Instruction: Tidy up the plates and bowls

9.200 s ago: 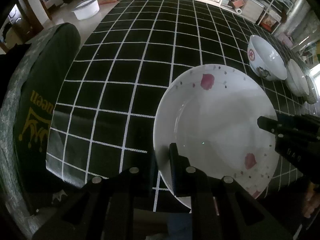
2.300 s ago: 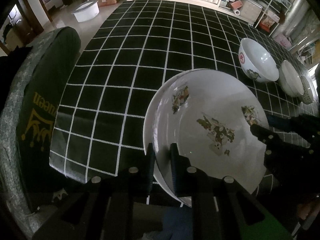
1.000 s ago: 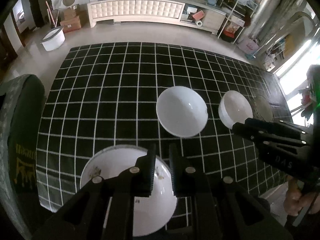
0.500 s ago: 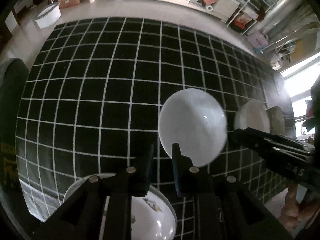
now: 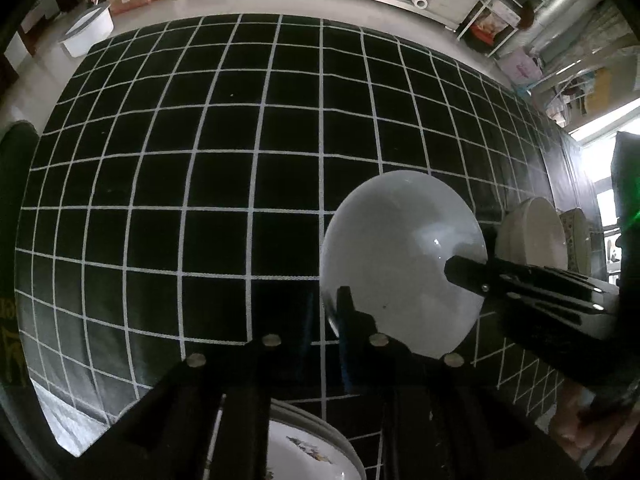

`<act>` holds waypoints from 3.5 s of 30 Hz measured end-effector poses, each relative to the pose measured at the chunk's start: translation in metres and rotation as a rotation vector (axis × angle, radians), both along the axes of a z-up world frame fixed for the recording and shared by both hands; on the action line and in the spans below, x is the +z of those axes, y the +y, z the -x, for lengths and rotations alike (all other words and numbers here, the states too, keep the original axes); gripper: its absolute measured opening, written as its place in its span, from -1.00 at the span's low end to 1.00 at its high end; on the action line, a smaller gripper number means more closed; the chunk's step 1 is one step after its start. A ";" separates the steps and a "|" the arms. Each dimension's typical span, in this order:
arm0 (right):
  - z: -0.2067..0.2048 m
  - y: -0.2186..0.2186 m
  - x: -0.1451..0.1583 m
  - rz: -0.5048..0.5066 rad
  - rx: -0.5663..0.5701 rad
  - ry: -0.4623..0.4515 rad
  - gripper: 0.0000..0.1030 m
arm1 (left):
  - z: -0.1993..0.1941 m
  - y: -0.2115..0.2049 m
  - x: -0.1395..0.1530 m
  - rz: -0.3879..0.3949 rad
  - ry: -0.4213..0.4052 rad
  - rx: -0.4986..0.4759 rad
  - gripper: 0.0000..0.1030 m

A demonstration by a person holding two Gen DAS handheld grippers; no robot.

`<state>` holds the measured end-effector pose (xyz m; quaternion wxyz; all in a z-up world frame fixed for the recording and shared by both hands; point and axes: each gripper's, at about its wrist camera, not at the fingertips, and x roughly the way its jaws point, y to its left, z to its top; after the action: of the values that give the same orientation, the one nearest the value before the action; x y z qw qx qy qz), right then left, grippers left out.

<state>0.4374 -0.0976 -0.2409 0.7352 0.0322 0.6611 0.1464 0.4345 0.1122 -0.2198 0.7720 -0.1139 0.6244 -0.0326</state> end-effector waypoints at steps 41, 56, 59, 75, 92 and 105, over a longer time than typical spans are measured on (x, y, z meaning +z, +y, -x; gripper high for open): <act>0.157 -0.103 0.010 0.013 -0.014 0.039 -0.79 | 0.143 -0.097 -0.005 -0.024 0.002 -0.126 -0.84; 0.177 -0.103 0.010 0.014 -0.002 0.051 -0.79 | 0.156 -0.099 -0.006 0.009 0.028 -0.127 -0.84; 0.177 -0.105 0.010 0.004 -0.002 0.059 -0.79 | 0.156 -0.096 -0.005 0.034 0.047 -0.123 -0.84; 0.128 -0.131 0.070 -0.005 -0.052 -0.067 -0.79 | 0.113 -0.093 0.055 -0.001 -0.054 -0.133 -0.84; 0.033 -0.172 0.071 -0.016 -0.189 -0.013 -0.78 | -0.013 -0.149 0.063 0.008 -0.039 -0.227 -0.84; -0.006 -0.176 0.036 0.034 -0.200 0.027 -0.49 | -0.062 -0.164 0.017 -0.029 0.014 -0.245 -0.70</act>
<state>0.4432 -0.2732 -0.2048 0.7375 0.0874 0.6669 0.0604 0.4964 -0.0522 -0.2023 0.7595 -0.0258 0.6394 -0.1171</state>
